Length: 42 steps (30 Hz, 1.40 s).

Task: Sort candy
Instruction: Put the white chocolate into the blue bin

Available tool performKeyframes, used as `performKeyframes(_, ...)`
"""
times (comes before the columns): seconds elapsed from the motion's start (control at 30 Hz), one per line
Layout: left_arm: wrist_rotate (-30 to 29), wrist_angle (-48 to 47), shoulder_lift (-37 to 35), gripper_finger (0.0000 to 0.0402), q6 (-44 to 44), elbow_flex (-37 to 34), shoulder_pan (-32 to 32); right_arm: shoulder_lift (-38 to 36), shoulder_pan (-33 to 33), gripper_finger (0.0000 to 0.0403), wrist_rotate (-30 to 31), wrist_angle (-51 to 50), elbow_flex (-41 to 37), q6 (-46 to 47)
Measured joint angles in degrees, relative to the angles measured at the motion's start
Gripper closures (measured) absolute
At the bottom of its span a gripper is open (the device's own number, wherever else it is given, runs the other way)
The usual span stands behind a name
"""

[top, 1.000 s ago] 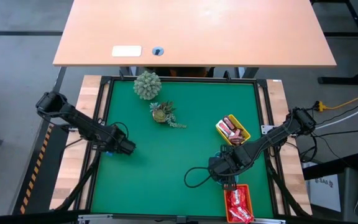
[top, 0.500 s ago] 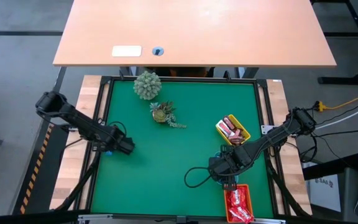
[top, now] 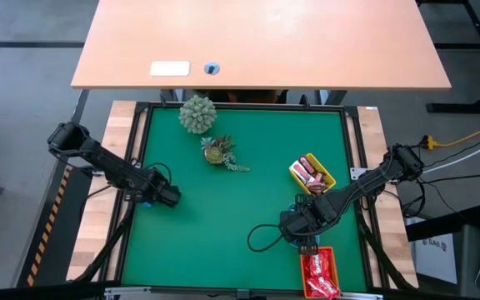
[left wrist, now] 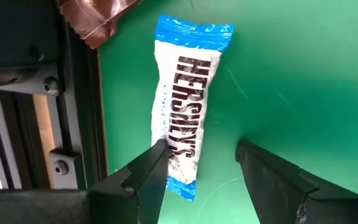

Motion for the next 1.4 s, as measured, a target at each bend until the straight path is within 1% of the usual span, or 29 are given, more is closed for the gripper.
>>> performKeyframes(0.13, 0.7, 0.5, 0.1, 0.0208, 4.3, 0.3, 0.0, 0.0, 0.0, 0.0134, 0.0, 0.0, 0.0, 0.0)
performKeyframes(0.2, 1.4, 2.6, 0.1, 0.0208, 6.8, 1.3, 0.0, 0.0, 0.0, 0.0134, 0.0, 0.0, 0.0, 0.0)
performKeyframes(0.27, 1.4, 4.5, 0.1, 0.0208, 9.4, 2.4, 0.0, 0.0, 0.0, 0.0134, 0.0, 0.0, 0.0, 0.0)
performKeyframes(0.37, 0.9, 4.4, 0.1, 0.0208, 12.7, 3.4, 0.0, 0.0, 0.0, 0.0134, 0.0, 0.0, 0.0, 0.0)
performKeyframes(0.5, 0.2, 4.4, 0.1, 0.0208, 13.3, 3.7, 0.0, 0.0, 0.0, 0.0134, 0.0, 0.0, 0.0, 0.0)
performKeyframes(0.63, -2.6, 4.2, 0.1, 0.0208, 15.3, 3.7, 0.0, 0.0, 0.0, 0.0134, 0.0, 0.0, 0.0, 0.0)
performKeyframes(0.7, -2.8, 4.1, 0.1, 0.0208, 15.3, 3.7, 0.0, 0.0, 0.0, 0.0134, 0.0, 0.0, 0.0, 0.0)
performKeyframes(0.93, -0.4, 5.1, 0.1, 0.0208, 17.1, 3.7, 0.1, 0.0, 0.0, 0.0134, 0.0, 0.0, 0.0, 0.0)
performKeyframes(1.2, 0.3, 5.1, 0.1, 0.0208, 17.6, 3.8, 0.1, 0.0, 0.0, 0.0134, 0.0, 0.0, 0.0, 0.0)
performKeyframes(1.4, 1.2, 3.2, -0.1, 0.0208, 19.2, 5.7, 0.1, 0.0, 0.0, 0.0134, 0.0, 0.0, 0.0, 0.0)
